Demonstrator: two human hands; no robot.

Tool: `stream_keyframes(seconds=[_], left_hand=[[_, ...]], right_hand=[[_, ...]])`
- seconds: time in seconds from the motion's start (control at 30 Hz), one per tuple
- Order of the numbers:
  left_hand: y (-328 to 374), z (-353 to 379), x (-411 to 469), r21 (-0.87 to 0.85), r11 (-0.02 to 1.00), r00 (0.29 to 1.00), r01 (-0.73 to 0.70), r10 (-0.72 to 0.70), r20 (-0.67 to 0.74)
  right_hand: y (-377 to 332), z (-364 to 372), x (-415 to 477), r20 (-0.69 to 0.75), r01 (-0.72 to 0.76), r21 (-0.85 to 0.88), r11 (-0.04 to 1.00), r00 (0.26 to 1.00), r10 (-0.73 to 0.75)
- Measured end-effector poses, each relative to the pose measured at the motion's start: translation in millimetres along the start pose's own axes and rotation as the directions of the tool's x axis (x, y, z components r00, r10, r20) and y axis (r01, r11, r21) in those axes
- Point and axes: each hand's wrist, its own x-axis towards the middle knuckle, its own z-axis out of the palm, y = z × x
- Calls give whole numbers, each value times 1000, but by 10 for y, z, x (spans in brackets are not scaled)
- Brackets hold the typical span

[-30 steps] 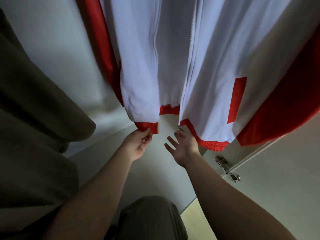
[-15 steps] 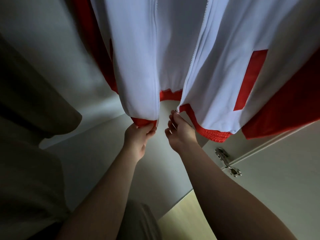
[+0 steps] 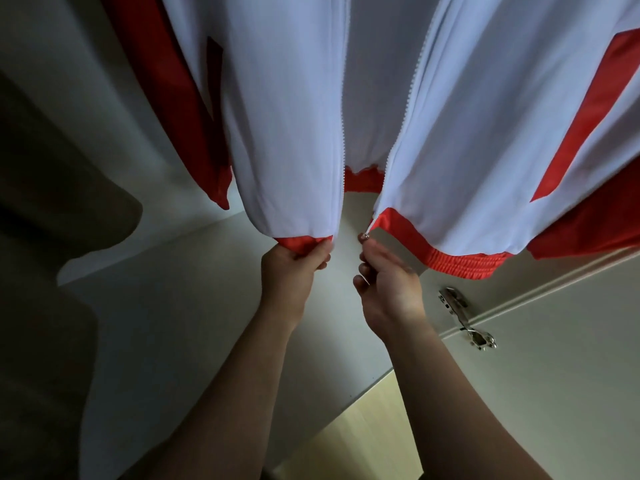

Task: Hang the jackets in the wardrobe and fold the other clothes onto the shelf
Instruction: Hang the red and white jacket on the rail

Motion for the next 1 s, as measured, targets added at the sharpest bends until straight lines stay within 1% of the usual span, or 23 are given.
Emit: stream_keyframes(seconds=[0.1,0.23,0.3,0.37,0.43,0.53,0.7,0.8,0.87,0.93,1.0], left_hand=[[70,14,46,5,1000,999,-30,30,20],[68,5,60,22,998,998,-60,59,26],[66,2,78,26,997,998,-66,66,10],[72,14,106,60,995,996,-84,84,-5],[71,28,119,76,993,995,-92,93,-16],[53,46,111,71,995,996,-75,78,-34],[34,21,128,110,989,993,-97,103,-51],[43,-8,159,101,988,991,-115,121,-61],[44,-14,202,87,991,994,-103,106,-33],[32,-4,226,107,991,996,-85,85,4],[0,29,228,152,982,993,-116,115,13]], right_hand=[[-47,57,13,44,11,-95,995,999,-7],[-93,89,99,-11,35,-188,982,999,-38],[-94,72,134,-9,43,-210,977,999,-46],[-98,42,159,23,43,-167,985,999,-40],[-102,32,180,49,23,-78,997,999,-19],[-85,41,223,49,2,4,1000,999,-2],[-47,72,236,28,18,-18,1000,999,-17],[-40,87,232,17,40,-48,998,999,-39],[-39,90,224,27,57,-88,995,998,-55],[-29,94,208,34,71,-133,988,997,-68],[-20,94,198,25,84,-151,985,996,-81]])
